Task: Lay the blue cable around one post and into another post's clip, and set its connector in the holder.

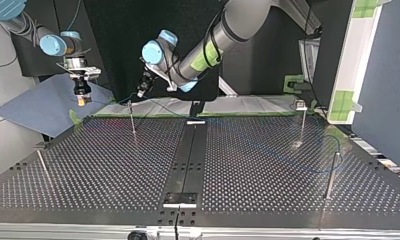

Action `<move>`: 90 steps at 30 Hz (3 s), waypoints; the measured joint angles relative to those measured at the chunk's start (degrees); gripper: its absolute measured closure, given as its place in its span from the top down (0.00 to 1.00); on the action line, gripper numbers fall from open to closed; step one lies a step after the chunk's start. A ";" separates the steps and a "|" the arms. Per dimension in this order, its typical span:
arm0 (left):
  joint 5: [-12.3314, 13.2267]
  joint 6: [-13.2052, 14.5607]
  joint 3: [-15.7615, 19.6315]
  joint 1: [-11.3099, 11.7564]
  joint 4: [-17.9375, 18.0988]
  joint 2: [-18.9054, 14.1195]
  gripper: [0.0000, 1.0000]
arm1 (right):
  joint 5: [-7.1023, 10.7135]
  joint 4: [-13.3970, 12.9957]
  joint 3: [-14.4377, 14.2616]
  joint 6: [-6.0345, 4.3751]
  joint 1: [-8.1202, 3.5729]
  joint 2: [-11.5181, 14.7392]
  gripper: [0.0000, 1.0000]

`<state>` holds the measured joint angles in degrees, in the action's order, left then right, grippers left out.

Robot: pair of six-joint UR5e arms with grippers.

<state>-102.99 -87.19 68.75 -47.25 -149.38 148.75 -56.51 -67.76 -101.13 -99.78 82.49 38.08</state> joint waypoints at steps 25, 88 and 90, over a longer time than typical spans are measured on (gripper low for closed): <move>-0.95 -5.52 0.57 1.19 -0.61 0.24 0.02 | -1.64 -1.15 0.00 -1.63 -0.02 -0.05 0.00; 1.63 -7.03 1.95 4.28 -0.68 0.49 0.02 | -1.80 0.54 1.43 -4.96 0.38 -0.21 0.00; 1.90 -7.07 1.97 4.54 -0.56 0.54 0.02 | -1.82 0.59 1.51 -4.94 0.41 -0.22 0.00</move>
<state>-101.09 -94.26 70.72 -42.70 -149.94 149.29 -58.33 -67.17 -99.62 -104.72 82.90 37.86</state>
